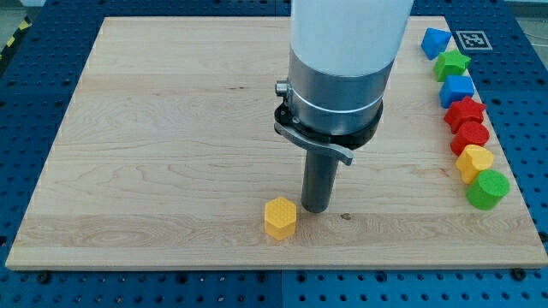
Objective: Move your arm to the bottom right of the board
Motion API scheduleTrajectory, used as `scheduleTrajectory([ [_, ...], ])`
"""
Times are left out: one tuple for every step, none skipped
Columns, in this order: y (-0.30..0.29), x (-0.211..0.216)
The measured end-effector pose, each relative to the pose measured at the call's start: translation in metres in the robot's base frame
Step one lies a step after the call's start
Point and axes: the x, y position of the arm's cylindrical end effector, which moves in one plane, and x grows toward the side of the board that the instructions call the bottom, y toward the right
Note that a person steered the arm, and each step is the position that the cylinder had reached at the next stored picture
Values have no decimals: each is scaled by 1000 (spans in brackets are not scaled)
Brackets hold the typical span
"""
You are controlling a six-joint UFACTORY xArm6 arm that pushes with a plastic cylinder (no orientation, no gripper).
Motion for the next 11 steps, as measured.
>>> scheduleTrajectory([
  [6, 0],
  [6, 0],
  [20, 1],
  [33, 5],
  [41, 6],
  [57, 16],
  [71, 24],
  [82, 29],
  [91, 31],
  [98, 32],
  [103, 32],
])
